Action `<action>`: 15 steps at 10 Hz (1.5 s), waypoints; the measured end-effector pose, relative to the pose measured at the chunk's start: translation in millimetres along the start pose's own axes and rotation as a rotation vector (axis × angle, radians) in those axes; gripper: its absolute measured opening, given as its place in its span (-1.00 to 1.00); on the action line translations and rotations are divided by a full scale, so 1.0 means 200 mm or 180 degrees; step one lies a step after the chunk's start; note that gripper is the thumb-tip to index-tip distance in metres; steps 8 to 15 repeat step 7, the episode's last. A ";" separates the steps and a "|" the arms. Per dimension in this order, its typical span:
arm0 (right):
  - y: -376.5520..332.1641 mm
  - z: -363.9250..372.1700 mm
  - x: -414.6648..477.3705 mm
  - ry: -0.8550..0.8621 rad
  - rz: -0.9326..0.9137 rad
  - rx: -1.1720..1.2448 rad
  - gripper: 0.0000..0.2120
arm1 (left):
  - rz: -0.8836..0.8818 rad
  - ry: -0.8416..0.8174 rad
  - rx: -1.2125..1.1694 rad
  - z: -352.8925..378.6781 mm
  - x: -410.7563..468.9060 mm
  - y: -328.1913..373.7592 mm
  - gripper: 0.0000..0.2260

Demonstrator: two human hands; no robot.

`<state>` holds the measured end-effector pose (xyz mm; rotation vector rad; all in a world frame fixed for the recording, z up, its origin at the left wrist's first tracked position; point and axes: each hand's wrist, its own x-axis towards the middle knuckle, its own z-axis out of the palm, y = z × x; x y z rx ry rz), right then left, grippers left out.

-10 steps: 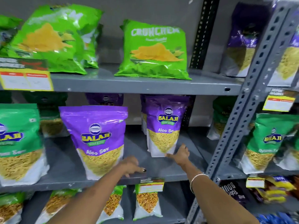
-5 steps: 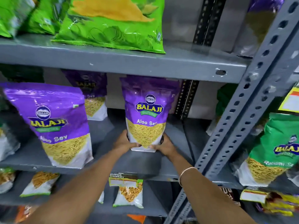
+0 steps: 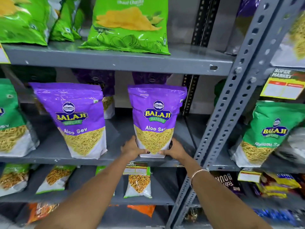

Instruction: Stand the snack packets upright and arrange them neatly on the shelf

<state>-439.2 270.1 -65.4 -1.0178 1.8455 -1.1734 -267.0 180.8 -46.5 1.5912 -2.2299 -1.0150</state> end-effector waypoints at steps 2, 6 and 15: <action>-0.02 0.01 -0.07 0.0054 0.0097 -0.0001 -0.26 | -0.0010 -0.0033 0.0032 0.01 -0.03 0.00 -0.32; -0.06 0.01 -0.10 -0.0066 0.0177 0.0115 -0.10 | 0.0052 -0.0098 -0.0230 0.02 -0.07 -0.01 -0.25; -0.09 0.00 -0.13 0.0670 -0.0102 -0.0273 0.06 | 0.0214 0.0453 -0.0093 0.01 -0.09 -0.03 -0.13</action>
